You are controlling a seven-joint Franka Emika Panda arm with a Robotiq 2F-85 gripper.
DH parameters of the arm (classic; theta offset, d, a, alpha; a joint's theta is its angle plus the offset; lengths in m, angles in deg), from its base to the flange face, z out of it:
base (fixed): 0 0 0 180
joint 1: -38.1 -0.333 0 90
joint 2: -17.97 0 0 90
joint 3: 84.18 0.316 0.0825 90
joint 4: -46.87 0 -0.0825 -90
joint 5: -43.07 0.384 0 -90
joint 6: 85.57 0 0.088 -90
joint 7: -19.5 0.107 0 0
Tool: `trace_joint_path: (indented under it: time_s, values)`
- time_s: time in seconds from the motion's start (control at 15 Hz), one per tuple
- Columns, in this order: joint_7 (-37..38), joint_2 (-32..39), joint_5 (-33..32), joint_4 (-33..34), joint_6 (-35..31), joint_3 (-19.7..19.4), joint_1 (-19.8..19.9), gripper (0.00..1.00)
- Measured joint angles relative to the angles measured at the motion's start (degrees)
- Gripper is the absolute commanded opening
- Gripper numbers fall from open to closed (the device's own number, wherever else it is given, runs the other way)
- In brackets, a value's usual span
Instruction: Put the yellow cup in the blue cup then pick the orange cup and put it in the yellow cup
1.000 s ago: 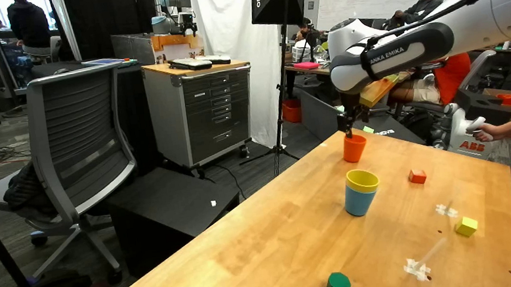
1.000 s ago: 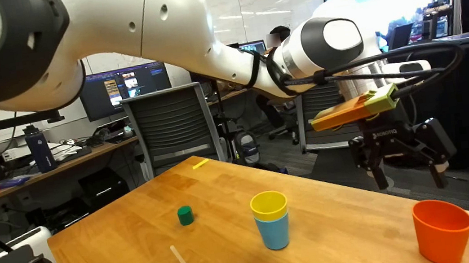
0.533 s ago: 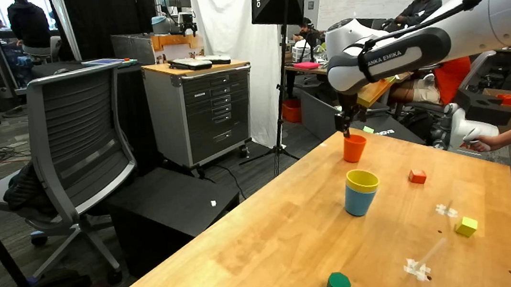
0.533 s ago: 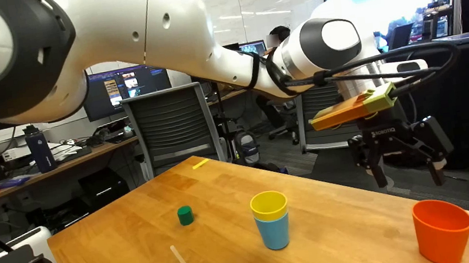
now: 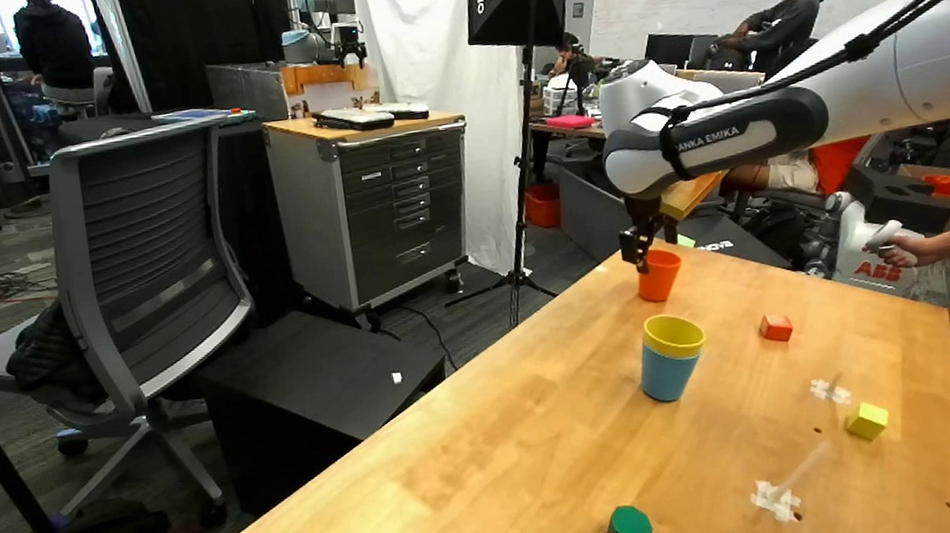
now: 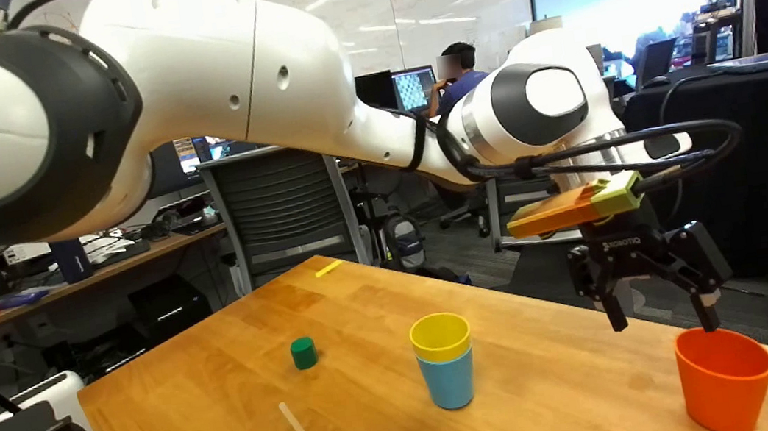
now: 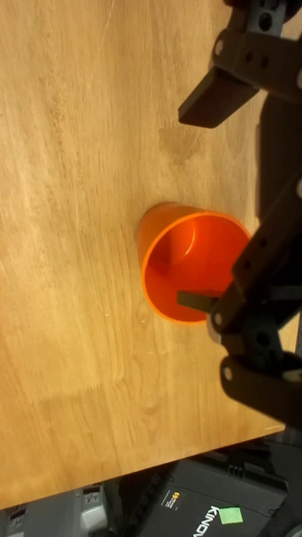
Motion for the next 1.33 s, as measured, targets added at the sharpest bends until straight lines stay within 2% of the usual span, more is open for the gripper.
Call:
trace_joint_path:
  time_s: [0.4,1.33]
  values:
    - [-0.1,0.3,0.0,4.4,3.6,0.0,-0.2,1.0]
    - [-0.2,1.6,-0.1,4.2,3.4,0.0,-0.5,1.0]
